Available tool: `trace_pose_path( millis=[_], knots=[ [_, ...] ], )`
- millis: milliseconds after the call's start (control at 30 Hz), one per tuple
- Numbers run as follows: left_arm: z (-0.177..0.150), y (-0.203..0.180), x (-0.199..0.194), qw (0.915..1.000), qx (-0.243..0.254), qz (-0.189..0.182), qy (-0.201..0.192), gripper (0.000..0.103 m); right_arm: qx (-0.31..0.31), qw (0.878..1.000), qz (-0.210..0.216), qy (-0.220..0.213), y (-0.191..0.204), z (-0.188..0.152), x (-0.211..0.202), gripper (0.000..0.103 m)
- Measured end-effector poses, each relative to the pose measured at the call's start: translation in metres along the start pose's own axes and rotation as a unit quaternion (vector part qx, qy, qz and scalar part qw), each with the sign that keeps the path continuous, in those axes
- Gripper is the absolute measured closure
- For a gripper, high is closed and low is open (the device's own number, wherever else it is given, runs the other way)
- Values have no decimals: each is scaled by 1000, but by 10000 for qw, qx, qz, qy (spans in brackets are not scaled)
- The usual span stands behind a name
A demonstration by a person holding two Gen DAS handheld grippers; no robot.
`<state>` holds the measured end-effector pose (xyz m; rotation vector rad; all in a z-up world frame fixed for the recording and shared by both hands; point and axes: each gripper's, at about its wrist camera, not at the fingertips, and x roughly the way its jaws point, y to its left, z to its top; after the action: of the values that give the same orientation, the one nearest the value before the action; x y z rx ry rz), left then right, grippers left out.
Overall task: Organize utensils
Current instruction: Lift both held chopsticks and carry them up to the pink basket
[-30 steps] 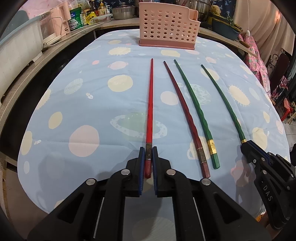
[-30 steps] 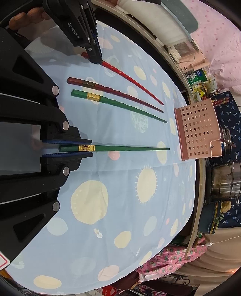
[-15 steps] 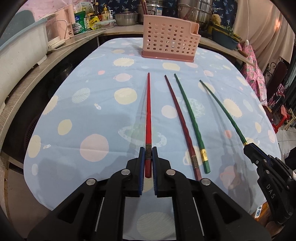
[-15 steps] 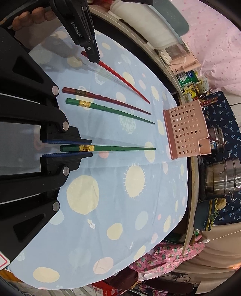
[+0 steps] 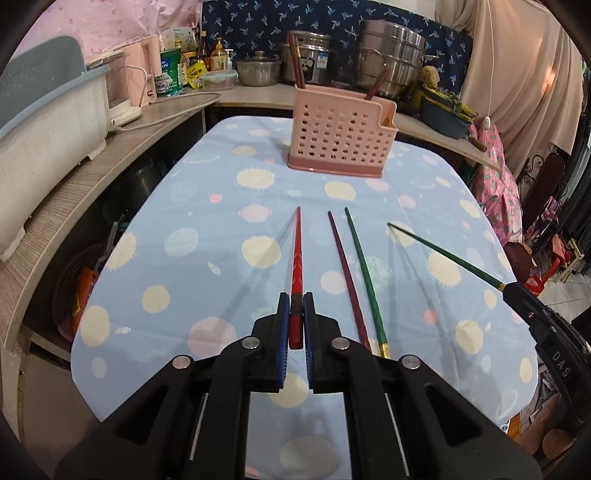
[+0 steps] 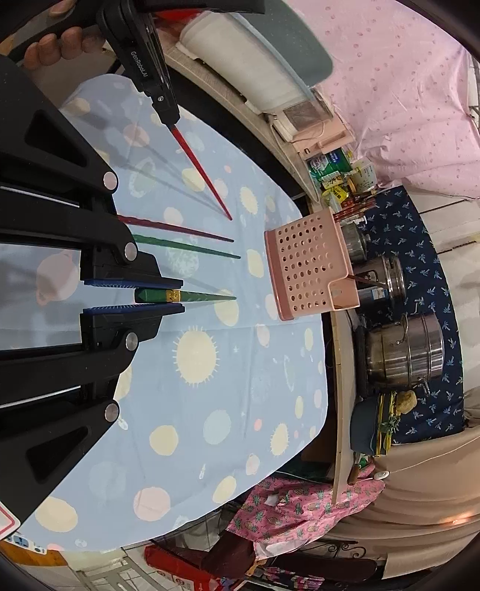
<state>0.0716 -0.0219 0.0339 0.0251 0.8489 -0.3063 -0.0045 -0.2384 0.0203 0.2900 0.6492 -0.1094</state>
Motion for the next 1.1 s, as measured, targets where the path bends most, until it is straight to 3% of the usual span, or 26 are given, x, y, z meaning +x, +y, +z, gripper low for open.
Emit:
trace_pose_path(
  millis=[500,867,1100],
  knots=[
    [68,9,-26,9979,-113,-81,-628,96,113,9970,303,-704,-1,76,-24,96],
    [128,7,-34,9953,-180,-315,-892,96,37,9947,435,-934,6,127,-18,96],
    [174,5,-44,9922,-221,-467,-1134,96,299,9914,759,-1024,0,171,-7,96]
  ],
)
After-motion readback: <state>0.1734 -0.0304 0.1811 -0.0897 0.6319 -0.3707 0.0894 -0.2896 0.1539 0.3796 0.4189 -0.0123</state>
